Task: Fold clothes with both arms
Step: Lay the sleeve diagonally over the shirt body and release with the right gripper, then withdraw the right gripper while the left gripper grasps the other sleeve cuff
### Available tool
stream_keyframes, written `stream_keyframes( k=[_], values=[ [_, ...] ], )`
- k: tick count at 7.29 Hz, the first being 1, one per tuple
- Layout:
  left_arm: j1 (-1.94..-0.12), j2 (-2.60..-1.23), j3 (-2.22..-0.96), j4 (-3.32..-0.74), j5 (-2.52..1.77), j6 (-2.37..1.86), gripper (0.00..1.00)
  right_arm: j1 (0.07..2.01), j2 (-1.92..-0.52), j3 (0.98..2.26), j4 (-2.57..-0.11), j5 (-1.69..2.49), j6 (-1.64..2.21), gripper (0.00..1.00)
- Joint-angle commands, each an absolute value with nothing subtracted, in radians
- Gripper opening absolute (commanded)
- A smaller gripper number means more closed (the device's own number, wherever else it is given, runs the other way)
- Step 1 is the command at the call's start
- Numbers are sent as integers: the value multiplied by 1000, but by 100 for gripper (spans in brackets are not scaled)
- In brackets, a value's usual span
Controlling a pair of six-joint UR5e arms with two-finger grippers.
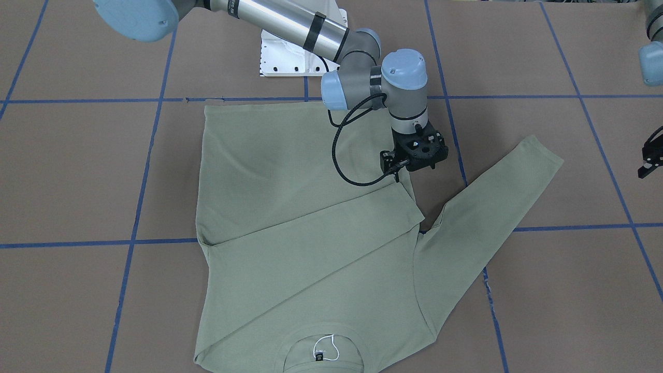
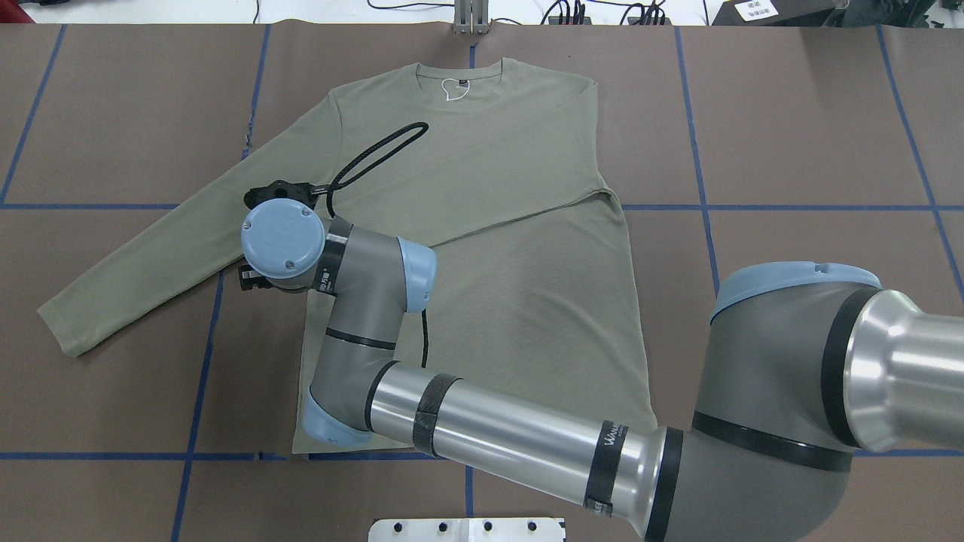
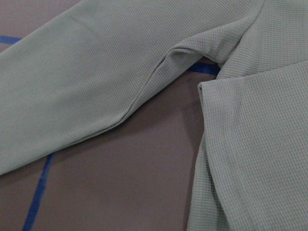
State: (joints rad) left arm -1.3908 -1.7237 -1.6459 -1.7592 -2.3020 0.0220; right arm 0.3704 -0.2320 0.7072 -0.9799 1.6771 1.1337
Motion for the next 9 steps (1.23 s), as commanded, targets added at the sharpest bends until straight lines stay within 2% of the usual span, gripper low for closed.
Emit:
stream_keyframes(
  k=[1,4,6,8,9],
  values=[
    [-1372,-1692,-1646,-1820,-2223,-129,100,403,-251,864,-1170,1738,1137,99],
    [-1208,-1469,-1638,-2289,-2172,-618,100,515,-444,1301,-1579,1909,1137,100],
    [-1026,-1395,-1643,-2457,-2062,-996,100,625,-671,1570,-1696,1946,1108,100],
    [-814,-1379,-1649,-2516,-1914,-1324,97,747,-837,1734,-1758,2057,966,100],
    [-767,-1358,-1663,-2517,-1896,-1372,96,788,-927,1806,-1758,2068,892,100]
  ],
)
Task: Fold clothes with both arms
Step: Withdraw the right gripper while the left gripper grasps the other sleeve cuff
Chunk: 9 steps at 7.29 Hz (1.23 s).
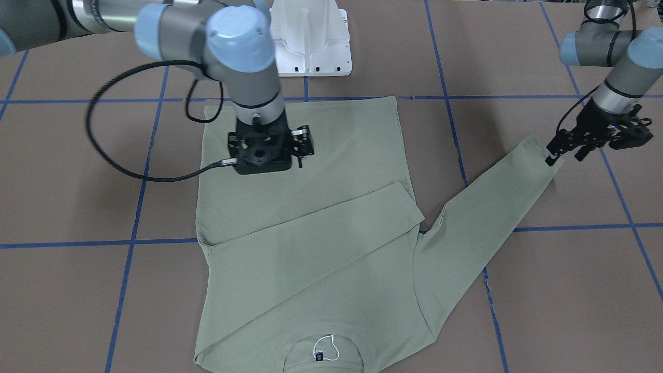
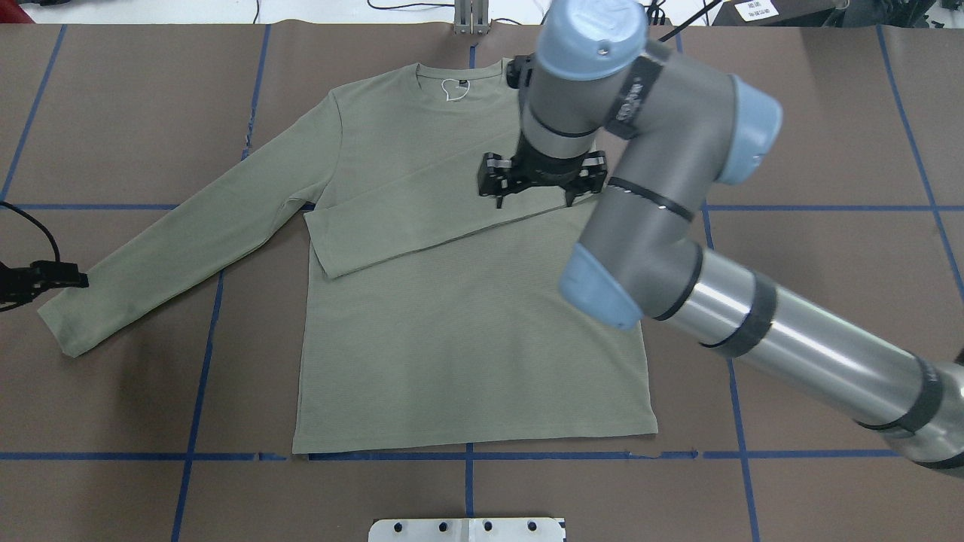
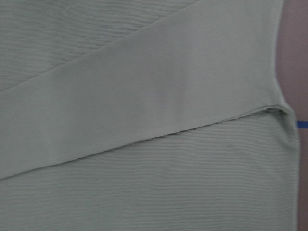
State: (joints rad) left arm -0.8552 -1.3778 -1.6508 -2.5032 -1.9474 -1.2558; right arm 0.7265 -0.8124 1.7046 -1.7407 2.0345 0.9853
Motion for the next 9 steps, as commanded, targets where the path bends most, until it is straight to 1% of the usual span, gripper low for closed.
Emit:
stream_keyframes(
  k=[1,4,7,9],
  values=[
    [-762,-1315,-1701,-2519,-1885,-1373,94,808,-984,1847,-1758,2068,859,100],
    [-739,-1295,-1715,-2510,-1824,-1367,93,867,-1072,1882,-1756,2137,776,100],
    [-721,-1304,-1704,-2442,-1746,-1350,92,868,-1075,1882,-1755,2137,776,100],
    [-719,-1302,-1706,-2441,-1744,-1348,90,868,-1077,1881,-1755,2135,776,100]
  ],
)
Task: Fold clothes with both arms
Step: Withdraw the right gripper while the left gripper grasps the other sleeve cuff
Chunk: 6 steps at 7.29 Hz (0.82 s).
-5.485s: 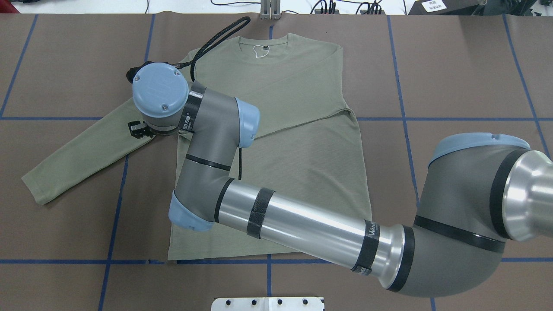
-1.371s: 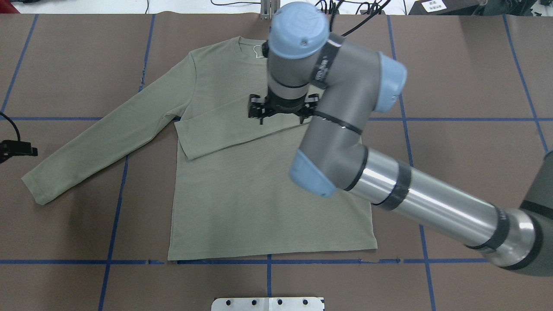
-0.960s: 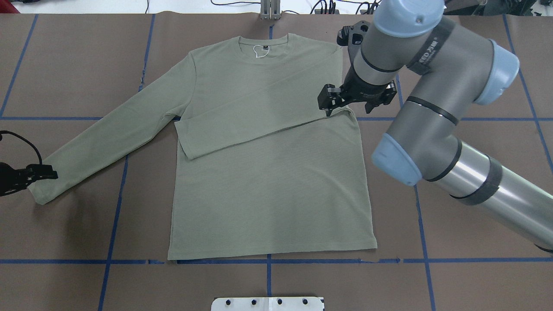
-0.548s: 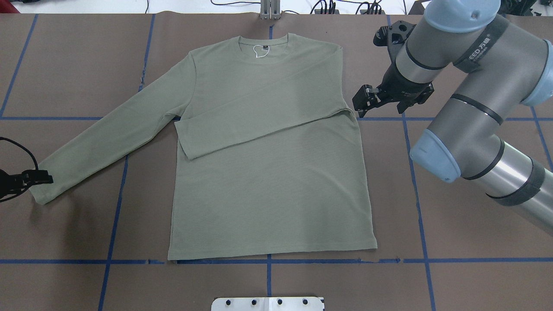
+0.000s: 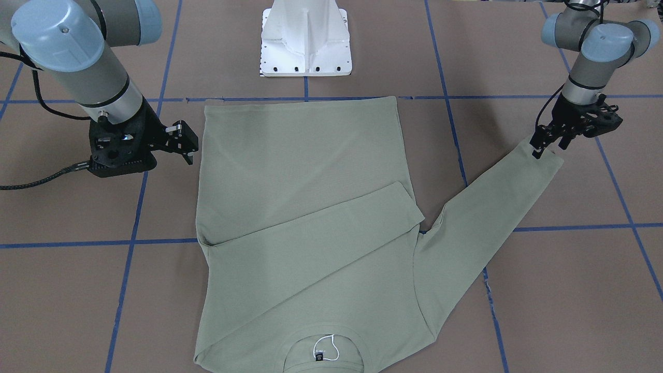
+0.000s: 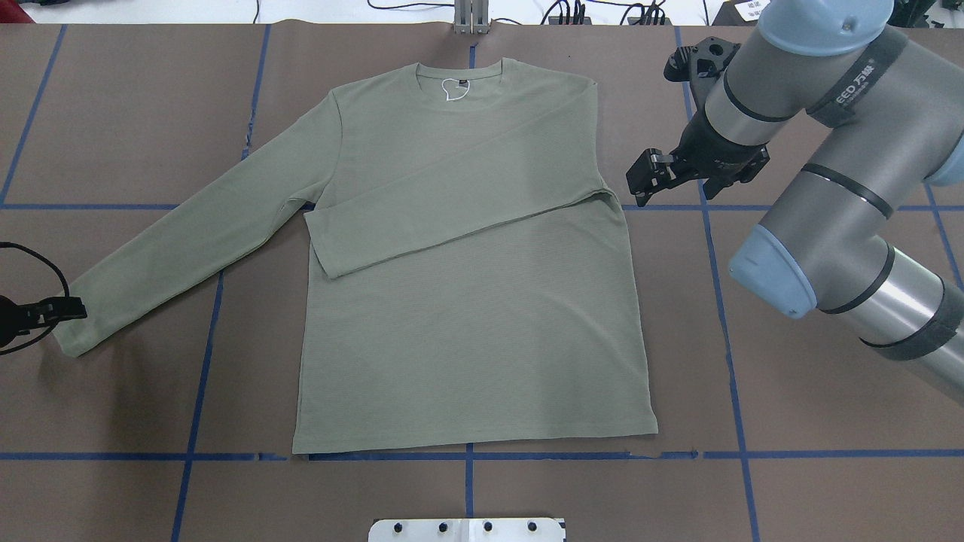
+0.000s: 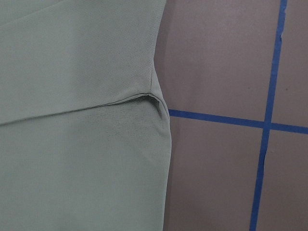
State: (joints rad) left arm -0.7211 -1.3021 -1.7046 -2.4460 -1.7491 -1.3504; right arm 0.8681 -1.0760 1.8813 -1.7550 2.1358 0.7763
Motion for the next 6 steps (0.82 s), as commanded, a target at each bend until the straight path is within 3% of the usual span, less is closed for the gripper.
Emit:
stream_keyframes(
  k=[1,5,6],
  values=[
    [-716,-1302,-1704,-2441,-1746,-1348,87,868,-1081,1881,-1753,2137,776,100],
    [-696,-1299,-1704,-2439,-1735,-1350,83,870,-1080,1882,-1752,2137,776,100],
    [-696,-1298,-1704,-2439,-1735,-1350,77,873,-1080,1882,-1752,2141,778,100]
  ],
)
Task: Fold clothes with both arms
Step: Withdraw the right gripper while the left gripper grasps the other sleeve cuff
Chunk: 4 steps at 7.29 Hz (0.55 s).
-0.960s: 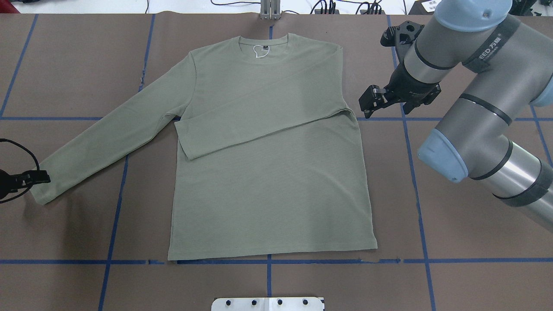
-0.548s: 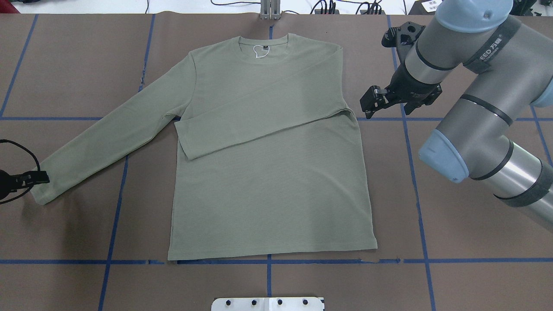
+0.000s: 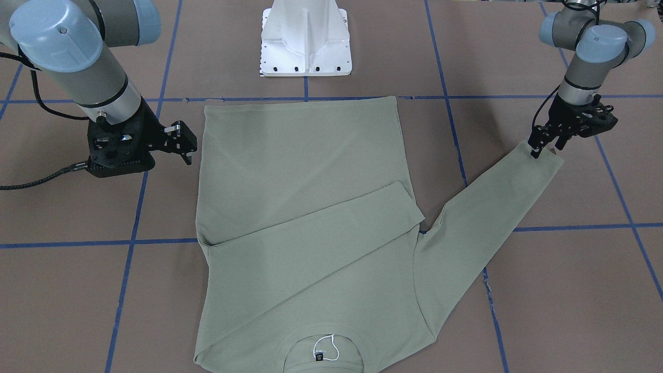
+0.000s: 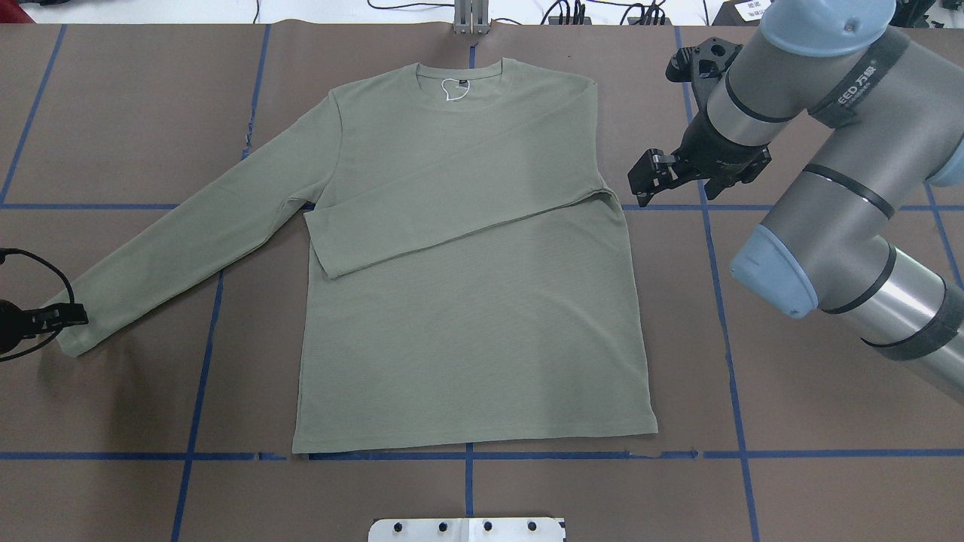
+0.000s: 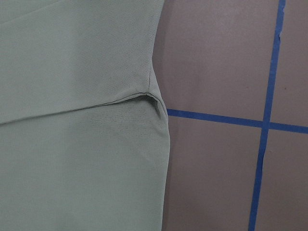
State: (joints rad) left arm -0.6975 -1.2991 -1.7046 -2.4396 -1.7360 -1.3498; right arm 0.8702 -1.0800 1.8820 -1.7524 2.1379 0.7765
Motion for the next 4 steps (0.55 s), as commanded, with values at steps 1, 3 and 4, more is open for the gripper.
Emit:
stream_keyframes(
  k=[1,3,4],
  values=[
    [-698,-1298,-1706,-2439,-1735,-1350,59,874,-1080,1882,-1752,2146,778,100],
    [-696,-1298,-1710,-2439,-1733,-1350,28,874,-1080,1882,-1752,2146,778,100],
    [-696,-1296,-1718,-2439,-1733,-1350,15,874,-1080,1882,-1752,2146,778,100]
  ],
)
